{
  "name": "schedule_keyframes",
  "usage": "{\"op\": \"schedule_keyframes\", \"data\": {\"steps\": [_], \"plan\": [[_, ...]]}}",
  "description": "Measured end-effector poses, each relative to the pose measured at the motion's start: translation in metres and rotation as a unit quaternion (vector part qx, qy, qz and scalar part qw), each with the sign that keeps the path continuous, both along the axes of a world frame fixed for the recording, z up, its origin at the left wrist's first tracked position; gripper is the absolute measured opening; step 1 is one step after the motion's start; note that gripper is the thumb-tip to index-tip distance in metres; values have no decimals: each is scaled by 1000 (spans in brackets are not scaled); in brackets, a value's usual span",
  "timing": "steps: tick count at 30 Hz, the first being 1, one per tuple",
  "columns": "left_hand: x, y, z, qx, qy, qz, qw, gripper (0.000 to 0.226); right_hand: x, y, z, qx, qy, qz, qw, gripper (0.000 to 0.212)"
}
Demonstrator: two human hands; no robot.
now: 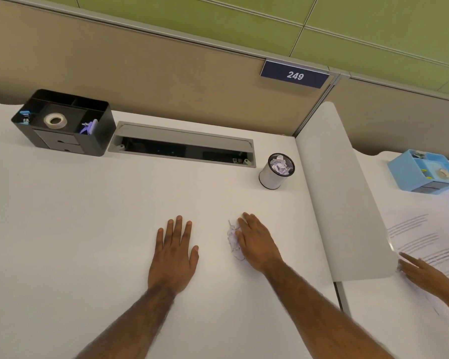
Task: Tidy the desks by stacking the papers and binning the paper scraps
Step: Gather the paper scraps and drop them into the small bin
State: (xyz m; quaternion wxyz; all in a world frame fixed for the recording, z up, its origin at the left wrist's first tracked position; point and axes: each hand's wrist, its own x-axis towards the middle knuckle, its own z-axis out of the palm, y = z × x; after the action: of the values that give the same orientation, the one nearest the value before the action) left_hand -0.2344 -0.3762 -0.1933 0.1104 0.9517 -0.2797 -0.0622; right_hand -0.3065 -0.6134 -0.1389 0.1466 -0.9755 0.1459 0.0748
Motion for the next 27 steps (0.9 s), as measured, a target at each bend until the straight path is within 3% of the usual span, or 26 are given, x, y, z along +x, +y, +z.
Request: {"op": "schedule_keyframes", "data": {"steps": [2,4,7,11,15,19,24,27], "plan": [[0,0,0,0,1,0,1000,68,-13,6,2,32,-21,9,999,45],[0,-1,0,-4,0,0,1000,68,-28,10,9,56,-21,-17,998,47],[0,-1,0,-9,-3,1,1000,68,-48,6,15,50,-13,-73,996,64],[-1,0,-1,-5,-5,2,1000,68,-53,0,27,57,84,-111,989,91],[-1,0,-1,-9,-4,2,1000,68,-35,7,35,22,141,-40,989,100],[-1,0,-1,-3,-3,3,1000,68,-11,15,36,-16,154,19,988,86],[-2,0,0,-7,-4,2,1000,69,-6,27,31,-6,81,18,997,29],[-2,-1,1,-12,-7,3,1000,68,-5,29,33,-25,89,34,995,31]]}}
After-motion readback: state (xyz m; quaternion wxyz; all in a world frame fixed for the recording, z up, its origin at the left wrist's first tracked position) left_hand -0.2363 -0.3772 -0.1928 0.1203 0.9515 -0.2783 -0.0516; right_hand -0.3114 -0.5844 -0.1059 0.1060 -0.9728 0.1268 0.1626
